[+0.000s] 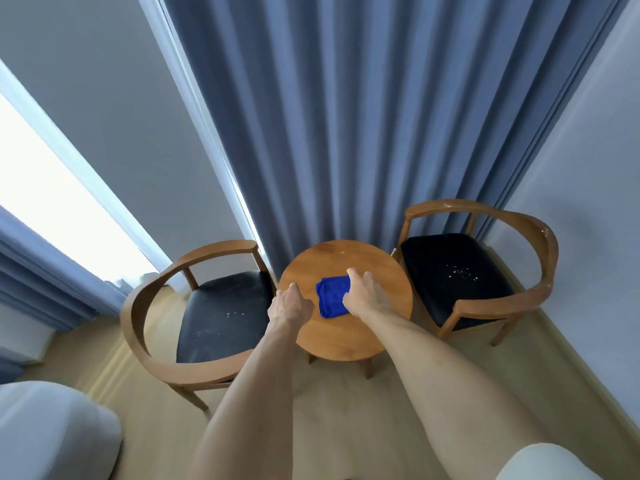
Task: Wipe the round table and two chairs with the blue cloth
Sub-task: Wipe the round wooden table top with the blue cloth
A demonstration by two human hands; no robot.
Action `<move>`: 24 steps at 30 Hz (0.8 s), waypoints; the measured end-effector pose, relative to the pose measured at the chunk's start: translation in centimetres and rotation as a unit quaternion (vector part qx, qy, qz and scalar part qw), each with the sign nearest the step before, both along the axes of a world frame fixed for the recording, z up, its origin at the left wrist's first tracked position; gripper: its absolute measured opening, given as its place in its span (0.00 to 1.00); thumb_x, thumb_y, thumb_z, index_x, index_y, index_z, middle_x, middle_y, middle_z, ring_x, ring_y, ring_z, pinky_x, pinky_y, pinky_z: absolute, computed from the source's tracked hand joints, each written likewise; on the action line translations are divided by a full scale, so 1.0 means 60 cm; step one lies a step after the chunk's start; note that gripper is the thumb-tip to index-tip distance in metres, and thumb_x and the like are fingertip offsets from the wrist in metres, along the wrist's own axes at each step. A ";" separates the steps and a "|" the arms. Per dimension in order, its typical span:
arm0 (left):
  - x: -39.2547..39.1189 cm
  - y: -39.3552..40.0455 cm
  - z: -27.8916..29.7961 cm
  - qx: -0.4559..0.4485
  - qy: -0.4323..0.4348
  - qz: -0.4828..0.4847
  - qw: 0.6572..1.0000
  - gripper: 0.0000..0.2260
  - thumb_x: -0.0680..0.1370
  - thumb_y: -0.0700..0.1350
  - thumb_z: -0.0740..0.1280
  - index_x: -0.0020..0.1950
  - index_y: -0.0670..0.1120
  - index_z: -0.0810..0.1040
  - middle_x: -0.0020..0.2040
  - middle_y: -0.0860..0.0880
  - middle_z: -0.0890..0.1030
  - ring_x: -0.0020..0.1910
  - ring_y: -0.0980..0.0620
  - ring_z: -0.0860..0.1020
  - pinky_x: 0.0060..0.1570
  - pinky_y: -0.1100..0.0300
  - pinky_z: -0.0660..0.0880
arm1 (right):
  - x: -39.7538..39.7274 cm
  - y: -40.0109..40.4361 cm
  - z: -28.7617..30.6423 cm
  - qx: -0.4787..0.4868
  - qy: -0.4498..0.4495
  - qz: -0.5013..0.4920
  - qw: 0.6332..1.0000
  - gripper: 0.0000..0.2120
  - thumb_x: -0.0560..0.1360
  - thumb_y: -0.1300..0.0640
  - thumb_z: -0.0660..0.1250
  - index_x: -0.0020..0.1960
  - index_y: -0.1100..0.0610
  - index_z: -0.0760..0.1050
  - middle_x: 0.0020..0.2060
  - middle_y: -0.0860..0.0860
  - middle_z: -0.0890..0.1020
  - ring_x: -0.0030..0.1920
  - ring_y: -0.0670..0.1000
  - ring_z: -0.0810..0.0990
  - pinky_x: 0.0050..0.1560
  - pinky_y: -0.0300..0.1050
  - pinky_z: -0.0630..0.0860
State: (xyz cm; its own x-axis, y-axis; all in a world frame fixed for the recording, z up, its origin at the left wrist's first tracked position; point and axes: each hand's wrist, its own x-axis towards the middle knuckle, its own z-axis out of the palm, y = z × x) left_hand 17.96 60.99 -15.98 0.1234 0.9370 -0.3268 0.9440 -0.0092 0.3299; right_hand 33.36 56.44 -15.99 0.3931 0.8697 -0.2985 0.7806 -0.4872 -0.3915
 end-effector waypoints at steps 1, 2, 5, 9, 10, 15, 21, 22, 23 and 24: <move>0.006 0.020 -0.018 -0.003 -0.004 0.006 1.000 0.18 0.77 0.45 0.62 0.67 0.46 0.70 0.58 0.45 0.74 0.47 0.48 0.73 0.41 0.55 0.71 | 0.006 0.023 -0.014 0.004 0.004 0.005 1.000 0.31 0.75 0.62 0.63 0.75 0.49 0.58 0.63 0.55 0.69 0.56 0.56 0.75 0.48 0.48 0.78; 0.011 0.035 -0.041 -0.012 -0.003 0.009 1.000 0.18 0.78 0.45 0.61 0.67 0.46 0.69 0.59 0.45 0.73 0.48 0.47 0.73 0.42 0.55 0.70 | 0.011 0.040 -0.031 0.002 0.007 0.008 1.000 0.31 0.75 0.62 0.63 0.75 0.49 0.58 0.63 0.55 0.70 0.55 0.56 0.75 0.46 0.48 0.77; 0.033 0.086 -0.140 -0.045 0.010 0.007 0.999 0.18 0.78 0.45 0.60 0.69 0.47 0.68 0.60 0.44 0.72 0.53 0.45 0.74 0.44 0.54 0.70 | 0.035 0.109 -0.117 -0.012 0.025 0.003 1.000 0.30 0.77 0.61 0.62 0.76 0.48 0.57 0.62 0.56 0.70 0.55 0.57 0.75 0.50 0.49 0.77; 0.068 0.163 -0.299 -0.068 0.010 0.013 0.998 0.19 0.77 0.45 0.60 0.69 0.47 0.68 0.59 0.45 0.72 0.56 0.44 0.74 0.46 0.53 0.73 | 0.083 0.215 -0.274 -0.016 0.022 0.049 0.998 0.29 0.78 0.56 0.62 0.77 0.50 0.57 0.63 0.55 0.71 0.58 0.56 0.75 0.54 0.50 0.77; 0.076 0.183 -0.342 -0.072 0.011 0.014 0.997 0.20 0.77 0.45 0.59 0.69 0.47 0.67 0.61 0.45 0.72 0.57 0.44 0.74 0.47 0.52 0.74 | 0.096 0.242 -0.321 -0.019 0.020 0.062 0.998 0.29 0.78 0.55 0.62 0.77 0.50 0.57 0.64 0.55 0.70 0.58 0.56 0.75 0.54 0.50 0.76; 0.101 0.246 -0.514 -0.104 0.022 0.045 0.993 0.22 0.79 0.44 0.59 0.73 0.46 0.64 0.67 0.42 0.69 0.62 0.41 0.72 0.55 0.48 0.75 | 0.137 0.322 -0.523 -0.066 0.004 0.098 0.993 0.29 0.79 0.54 0.62 0.77 0.51 0.57 0.68 0.56 0.66 0.64 0.57 0.69 0.61 0.51 0.73; 0.139 0.303 -0.618 -0.183 0.069 0.067 0.978 0.26 0.80 0.45 0.62 0.77 0.47 0.58 0.78 0.38 0.57 0.73 0.39 0.63 0.65 0.46 0.71 | 0.167 0.382 -0.650 -0.132 -0.020 0.155 0.979 0.30 0.79 0.55 0.63 0.78 0.52 0.56 0.76 0.61 0.55 0.74 0.60 0.60 0.71 0.53 0.66; 0.144 0.316 -0.623 -0.186 0.069 0.067 0.978 0.26 0.80 0.45 0.62 0.77 0.47 0.58 0.78 0.38 0.56 0.74 0.39 0.61 0.66 0.45 0.71 | 0.168 0.395 -0.655 -0.134 -0.029 0.162 0.977 0.30 0.79 0.55 0.63 0.78 0.53 0.56 0.76 0.62 0.54 0.75 0.61 0.59 0.71 0.54 0.65; 0.149 0.334 -0.630 -0.189 0.068 0.067 0.977 0.26 0.80 0.46 0.61 0.77 0.47 0.59 0.79 0.38 0.55 0.75 0.39 0.61 0.67 0.45 0.70 | 0.169 0.414 -0.660 -0.132 -0.036 0.170 0.976 0.29 0.80 0.55 0.62 0.78 0.53 0.56 0.76 0.63 0.54 0.75 0.62 0.58 0.71 0.55 0.64; 0.156 0.353 -0.635 -0.189 0.067 0.067 0.977 0.25 0.80 0.46 0.61 0.77 0.47 0.59 0.79 0.38 0.55 0.75 0.39 0.61 0.66 0.45 0.70 | 0.171 0.434 -0.662 -0.121 -0.047 0.186 0.974 0.28 0.80 0.56 0.61 0.77 0.54 0.56 0.76 0.63 0.54 0.75 0.62 0.58 0.72 0.56 0.64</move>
